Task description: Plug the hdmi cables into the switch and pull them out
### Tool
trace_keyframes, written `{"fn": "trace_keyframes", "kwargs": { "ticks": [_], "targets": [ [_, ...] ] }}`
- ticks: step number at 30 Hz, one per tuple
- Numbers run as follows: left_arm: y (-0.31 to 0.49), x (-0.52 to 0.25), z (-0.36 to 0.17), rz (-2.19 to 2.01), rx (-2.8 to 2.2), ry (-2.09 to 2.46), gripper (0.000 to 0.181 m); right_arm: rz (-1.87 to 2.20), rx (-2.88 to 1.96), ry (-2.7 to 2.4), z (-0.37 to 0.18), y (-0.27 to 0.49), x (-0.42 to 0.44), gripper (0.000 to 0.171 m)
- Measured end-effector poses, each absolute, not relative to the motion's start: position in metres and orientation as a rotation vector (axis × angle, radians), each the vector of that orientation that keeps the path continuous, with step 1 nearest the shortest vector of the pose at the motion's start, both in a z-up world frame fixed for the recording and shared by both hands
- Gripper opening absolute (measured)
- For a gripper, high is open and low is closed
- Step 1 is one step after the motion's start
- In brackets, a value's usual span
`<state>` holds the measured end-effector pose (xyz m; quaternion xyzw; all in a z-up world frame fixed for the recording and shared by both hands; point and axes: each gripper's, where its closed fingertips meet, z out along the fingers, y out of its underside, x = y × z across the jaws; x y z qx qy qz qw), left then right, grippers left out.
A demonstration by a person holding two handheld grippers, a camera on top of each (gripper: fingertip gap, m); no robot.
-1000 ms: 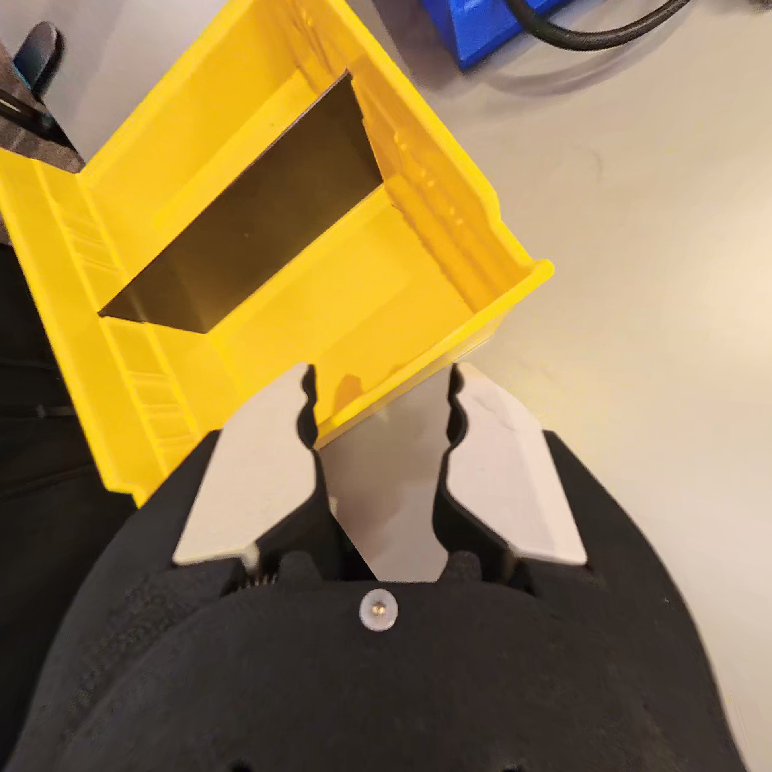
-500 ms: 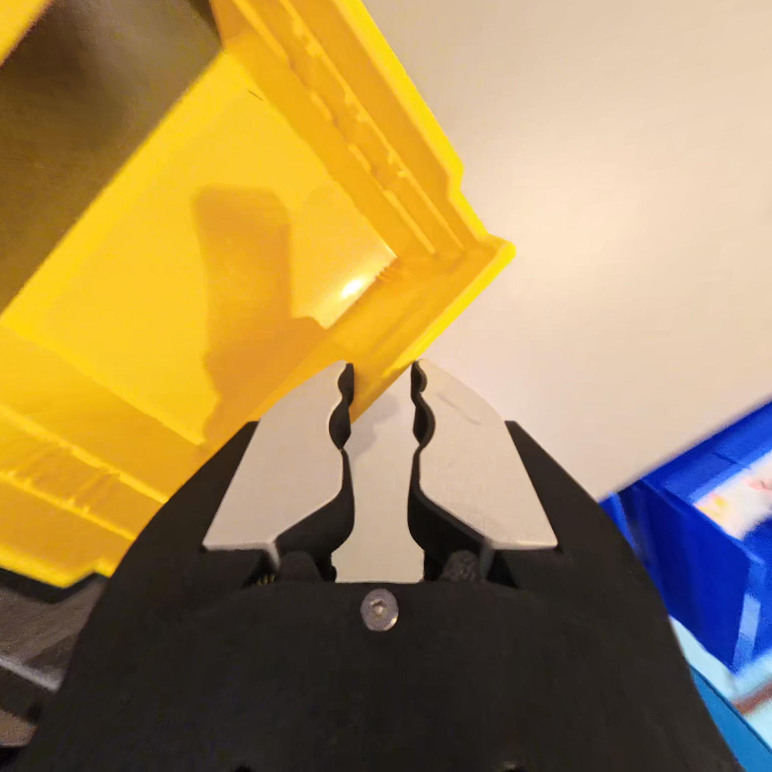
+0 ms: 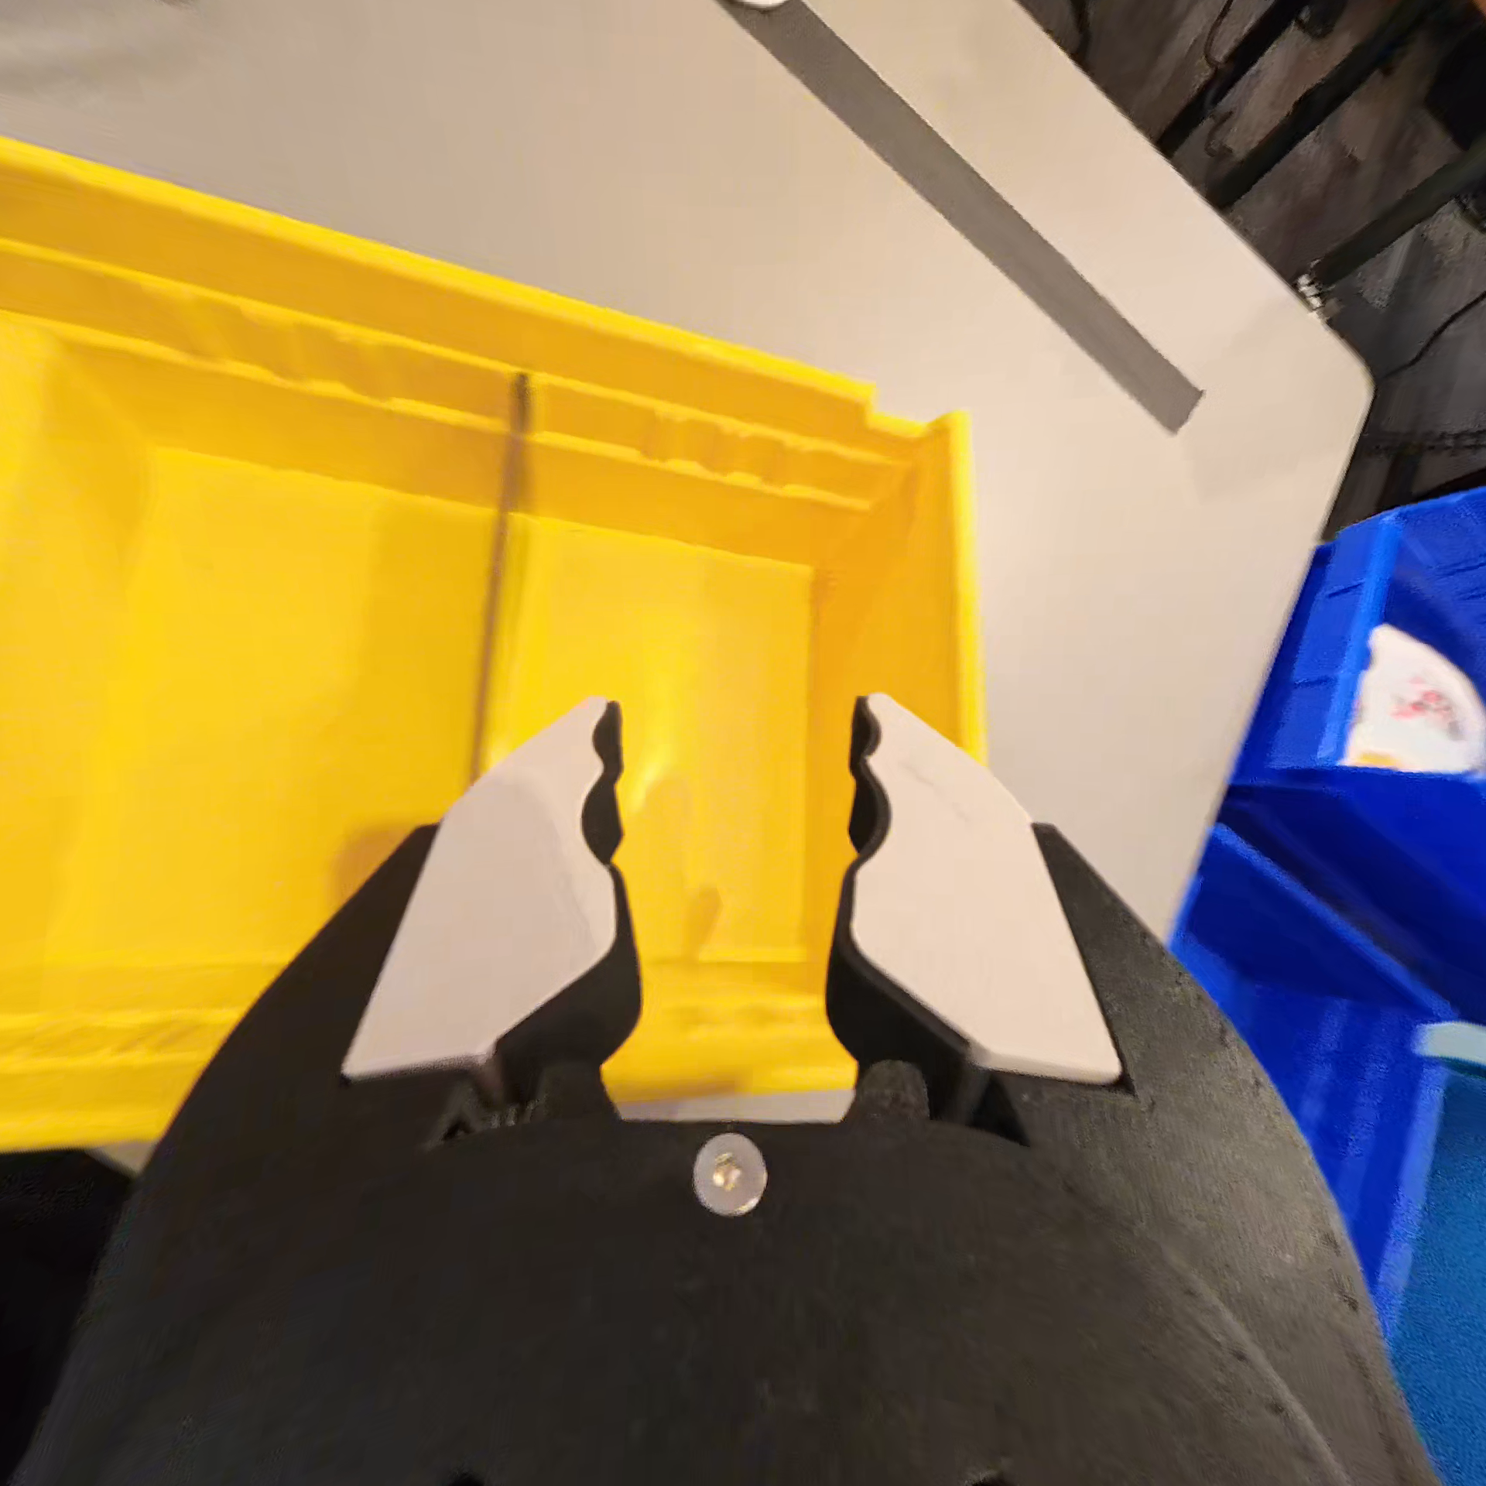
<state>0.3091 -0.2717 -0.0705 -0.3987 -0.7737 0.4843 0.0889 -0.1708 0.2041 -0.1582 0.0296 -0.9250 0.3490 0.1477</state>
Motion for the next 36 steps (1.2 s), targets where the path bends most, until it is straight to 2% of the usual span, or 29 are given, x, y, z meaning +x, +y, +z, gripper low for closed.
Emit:
{"fn": "trace_keyframes", "kwargs": {
  "ticks": [1, 5, 7, 9, 15, 20, 25, 31, 32, 36],
  "targets": [
    [-0.237, 0.296, -0.072, 1.471, -1.122, -2.186, 0.06, 1.066, 0.048, -2.662, -0.163, 0.213, -0.156, 0.061],
    [-0.147, 0.263, -0.108, 1.55, -0.845, -2.054, 0.087, 1.34, -0.148, -2.607, -0.168, 0.233, -0.104, 0.08],
    [-0.132, 0.252, -0.133, 1.559, -0.741, -2.069, 0.092, 1.348, -0.16, -2.587, -0.169, 0.245, -0.084, 0.091],
    [-0.134, 0.246, -0.155, 1.562, -0.688, -2.121, 0.096, 1.343, -0.143, -2.541, -0.168, 0.255, -0.069, 0.092],
    [-0.152, 0.229, -0.192, 1.522, -0.653, -2.237, 0.094, 1.378, -0.194, -2.596, -0.18, 0.254, -0.018, 0.109],
    [-0.167, 0.246, -0.199, 1.605, -0.589, -2.257, 0.069, 1.239, -0.116, -2.558, -0.208, 0.241, -0.016, 0.109],
    [-0.179, 0.288, -0.196, 1.69, -0.603, -2.267, 0.043, 1.208, 0.019, -2.556, -0.208, 0.249, -0.043, 0.08],
    [-0.203, 0.353, -0.196, 1.753, -0.649, -2.308, 0.021, 1.103, 0.21, -2.41, -0.203, 0.271, -0.111, 0.008],
    [-0.207, 0.362, -0.196, 1.754, -0.675, -2.317, 0.019, 1.073, 0.206, -2.382, -0.202, 0.273, -0.127, 0.0],
    [-0.228, 0.395, -0.197, 1.752, -0.736, -2.355, 0.012, 0.981, 0.087, -2.362, -0.201, 0.277, -0.186, 0.0]
  ]
}}
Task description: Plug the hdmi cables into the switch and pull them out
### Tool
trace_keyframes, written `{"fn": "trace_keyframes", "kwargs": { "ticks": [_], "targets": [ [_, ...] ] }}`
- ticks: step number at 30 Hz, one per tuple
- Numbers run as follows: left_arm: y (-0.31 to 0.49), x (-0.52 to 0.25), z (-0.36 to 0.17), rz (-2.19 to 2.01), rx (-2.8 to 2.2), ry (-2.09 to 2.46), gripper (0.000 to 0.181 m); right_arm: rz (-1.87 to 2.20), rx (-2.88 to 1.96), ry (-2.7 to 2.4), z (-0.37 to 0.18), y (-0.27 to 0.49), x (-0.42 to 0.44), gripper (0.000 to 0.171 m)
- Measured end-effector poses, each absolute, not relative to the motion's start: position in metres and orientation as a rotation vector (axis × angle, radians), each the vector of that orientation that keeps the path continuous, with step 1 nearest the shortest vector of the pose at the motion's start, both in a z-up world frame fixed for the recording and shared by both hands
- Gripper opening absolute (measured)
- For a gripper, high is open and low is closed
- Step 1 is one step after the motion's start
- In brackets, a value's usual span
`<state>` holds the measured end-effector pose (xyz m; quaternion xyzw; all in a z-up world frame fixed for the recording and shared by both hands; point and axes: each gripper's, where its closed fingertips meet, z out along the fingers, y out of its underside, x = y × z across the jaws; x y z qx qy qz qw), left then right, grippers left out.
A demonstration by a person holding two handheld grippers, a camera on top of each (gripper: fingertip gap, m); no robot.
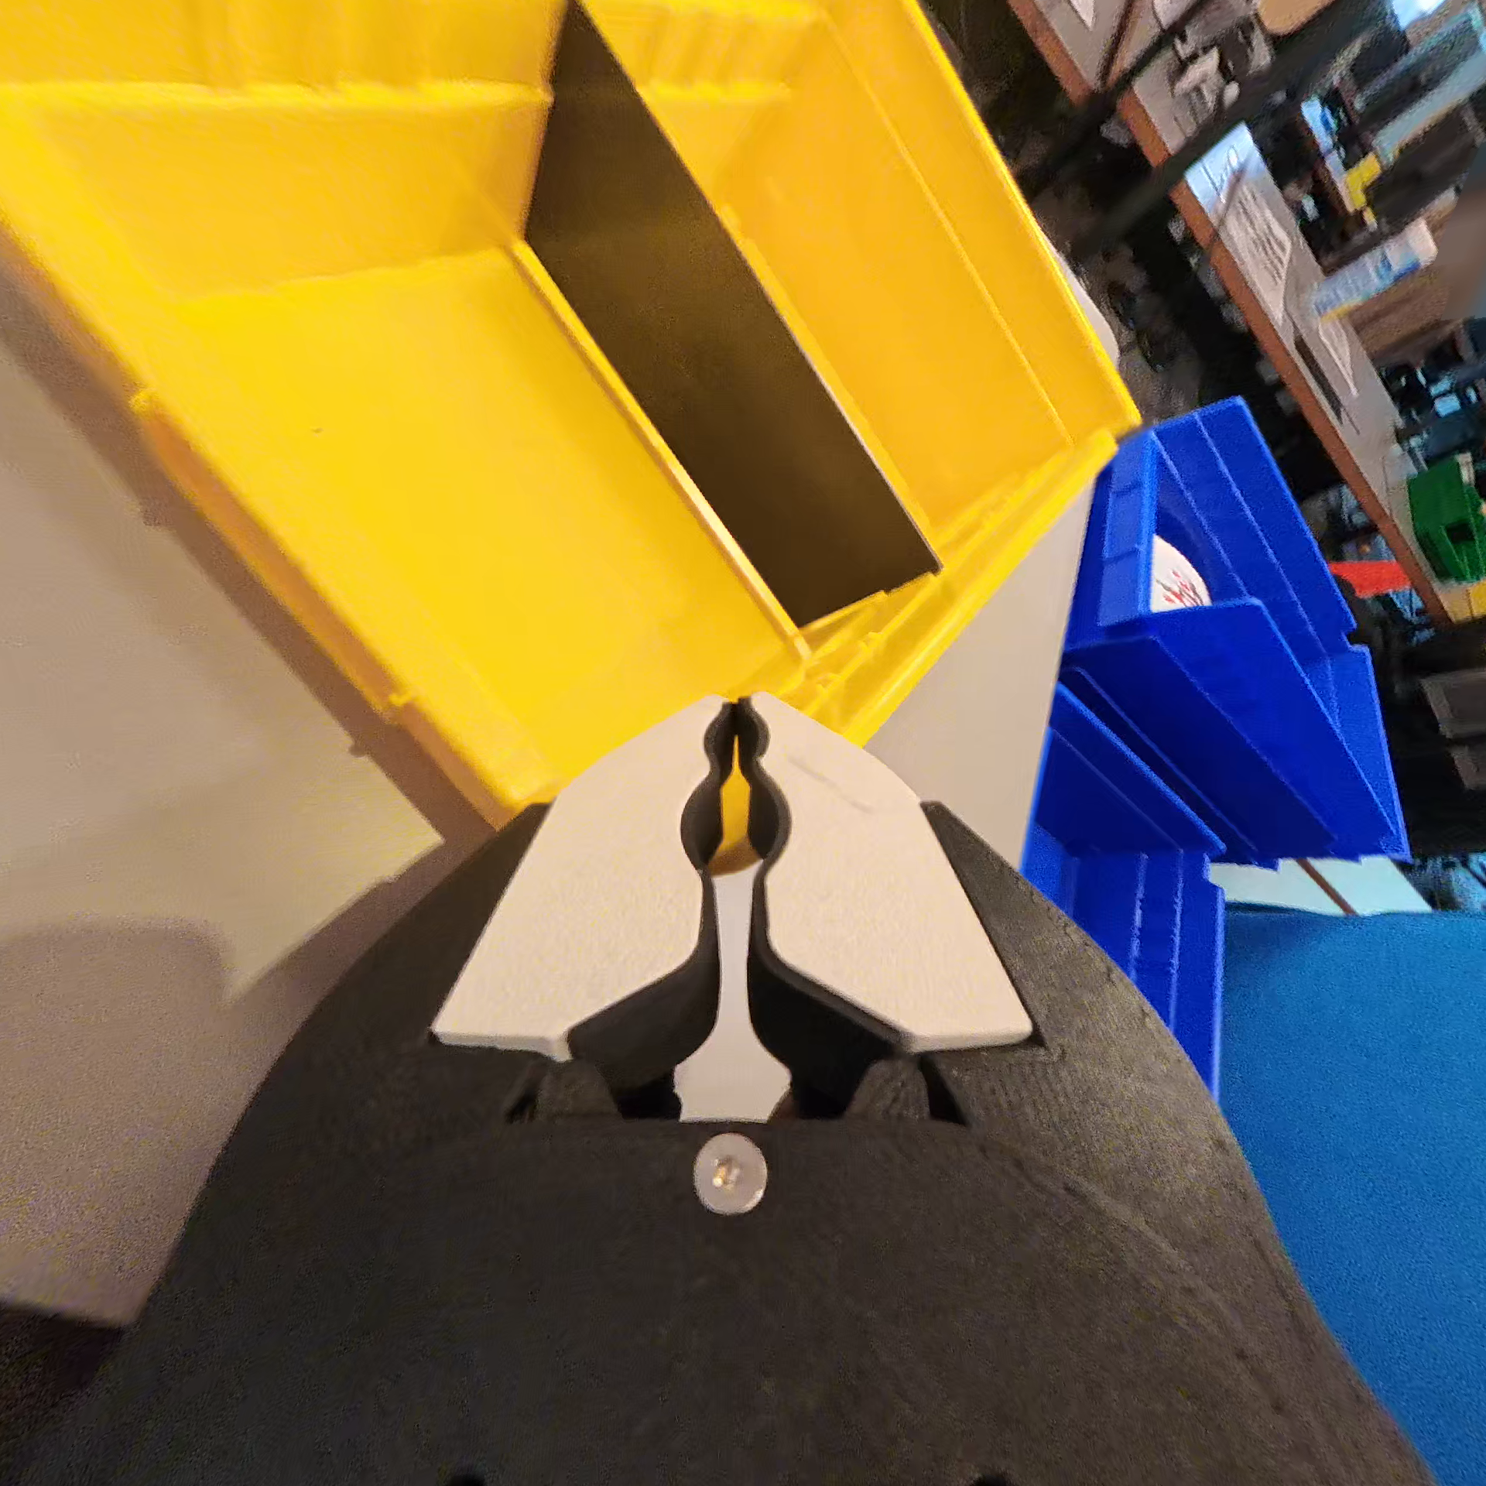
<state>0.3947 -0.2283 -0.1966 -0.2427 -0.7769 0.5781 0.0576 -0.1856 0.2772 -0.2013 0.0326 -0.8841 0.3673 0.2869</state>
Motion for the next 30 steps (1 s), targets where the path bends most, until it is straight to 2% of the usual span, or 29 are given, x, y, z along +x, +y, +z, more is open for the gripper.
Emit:
{"fn": "trace_keyframes", "kwargs": {
  "ticks": [8, 17, 18, 22, 26, 30],
  "targets": [
    [-0.271, 0.429, -0.197, 1.738, -0.827, -2.335, 0.008, 0.855, 0.066, -2.317, -0.201, 0.27, -0.263, 0.0],
    [-0.293, 0.432, -0.197, 1.691, -0.99, -2.207, 0.009, 0.861, 0.085, -2.317, -0.201, 0.264, -0.285, 0.0],
    [-0.292, 0.433, -0.197, 1.676, -1.002, -2.216, 0.009, 0.87, 0.071, -2.325, -0.199, 0.265, -0.282, 0.003],
    [-0.283, 0.44, -0.181, 1.708, -0.982, -2.256, 0.037, 0.94, 0.048, -2.343, -0.181, 0.269, -0.26, 0.018],
    [-0.26, 0.432, -0.144, 1.788, -0.998, -2.166, 0.041, 1.014, 0.191, -2.4, -0.175, 0.255, -0.207, 0.021],
    [-0.234, 0.392, -0.124, 1.706, -1.136, -2.056, 0.042, 1.13, 0.377, -2.513, -0.186, 0.224, -0.135, 0.021]
  ]
}}
